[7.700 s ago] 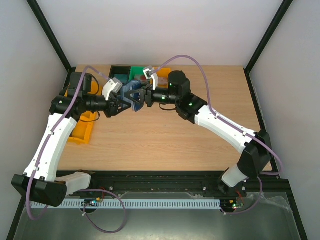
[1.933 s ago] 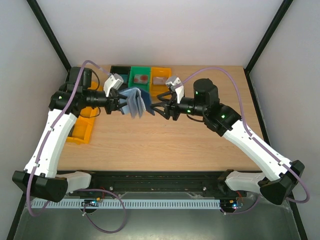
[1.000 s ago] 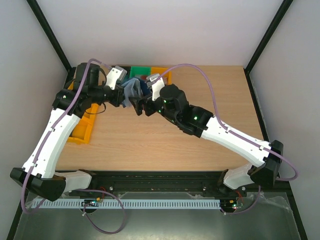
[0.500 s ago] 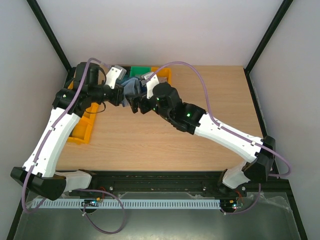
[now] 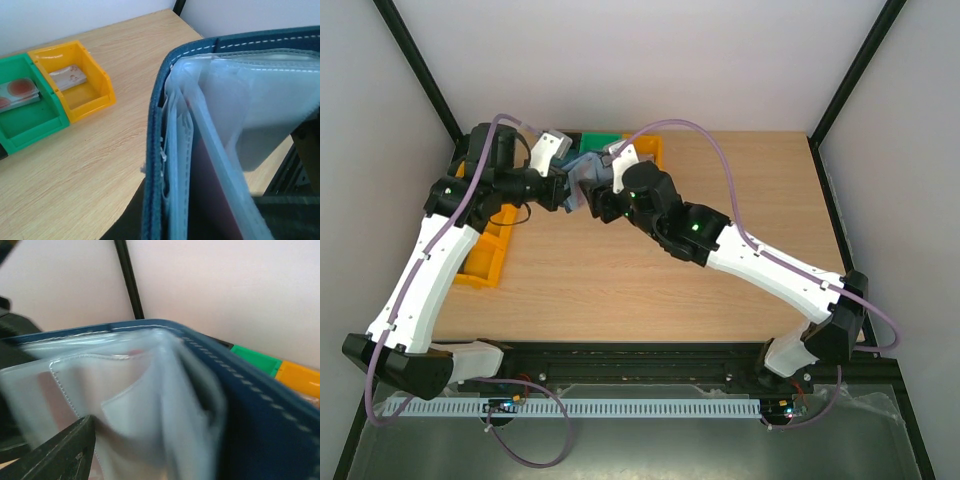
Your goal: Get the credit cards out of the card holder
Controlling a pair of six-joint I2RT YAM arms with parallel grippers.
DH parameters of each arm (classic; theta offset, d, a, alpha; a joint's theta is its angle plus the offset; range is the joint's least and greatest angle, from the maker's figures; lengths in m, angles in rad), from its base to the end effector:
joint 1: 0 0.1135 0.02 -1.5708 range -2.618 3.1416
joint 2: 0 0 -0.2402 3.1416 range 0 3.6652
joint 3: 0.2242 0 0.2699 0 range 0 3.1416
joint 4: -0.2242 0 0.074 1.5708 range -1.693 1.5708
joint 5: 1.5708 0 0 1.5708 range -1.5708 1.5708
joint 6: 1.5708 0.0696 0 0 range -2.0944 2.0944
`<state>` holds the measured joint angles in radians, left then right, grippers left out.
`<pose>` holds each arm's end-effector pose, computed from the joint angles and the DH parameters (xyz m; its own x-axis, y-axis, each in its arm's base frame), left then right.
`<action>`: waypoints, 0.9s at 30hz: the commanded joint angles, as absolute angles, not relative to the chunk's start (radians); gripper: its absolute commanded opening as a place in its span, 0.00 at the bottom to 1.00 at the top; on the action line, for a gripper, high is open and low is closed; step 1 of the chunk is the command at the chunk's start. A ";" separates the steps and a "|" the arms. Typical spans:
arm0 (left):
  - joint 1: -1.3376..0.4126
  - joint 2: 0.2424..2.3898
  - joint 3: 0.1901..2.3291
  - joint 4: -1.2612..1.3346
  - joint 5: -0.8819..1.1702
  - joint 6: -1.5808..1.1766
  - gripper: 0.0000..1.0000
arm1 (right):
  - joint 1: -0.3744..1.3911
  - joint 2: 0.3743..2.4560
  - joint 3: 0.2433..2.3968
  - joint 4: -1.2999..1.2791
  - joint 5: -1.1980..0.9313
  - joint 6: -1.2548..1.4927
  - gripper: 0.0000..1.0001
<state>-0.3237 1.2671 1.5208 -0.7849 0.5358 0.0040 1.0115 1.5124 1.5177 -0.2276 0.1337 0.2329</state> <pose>0.2762 -0.1301 0.3990 -0.4775 0.1638 -0.8632 0.6927 0.6745 -0.2552 0.2245 0.3411 0.3832 -0.2918 -0.0350 -0.9558 -0.7233 0.6620 0.1965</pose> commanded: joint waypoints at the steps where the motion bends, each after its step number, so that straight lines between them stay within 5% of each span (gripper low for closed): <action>1: -0.331 1.249 1.550 -0.796 0.692 0.023 0.02 | 0.963 1.499 1.506 -0.228 0.134 0.235 0.66; 9: -0.319 1.240 1.549 -0.802 0.730 0.039 0.02 | 0.937 1.476 1.485 -0.217 0.011 0.207 0.54; 17: -0.296 1.227 1.529 -0.814 0.757 0.061 0.02 | 0.904 1.447 1.455 -0.186 -0.170 0.200 0.04; 21: -0.282 1.217 1.512 -0.821 0.763 0.078 0.04 | 0.894 1.424 1.452 -0.197 -0.187 0.205 0.02; 24: -0.260 1.205 1.505 -0.849 0.768 0.129 0.41 | 0.883 1.407 1.462 -0.235 -0.177 0.215 0.02; 27: -0.224 1.186 1.524 -0.891 0.787 0.180 0.64 | 0.883 1.400 1.480 -0.286 -0.150 0.223 0.02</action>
<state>-0.2604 1.2297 1.5108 -0.8371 0.7296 0.1017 0.8932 1.4422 1.4628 -0.2317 -0.1658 0.2085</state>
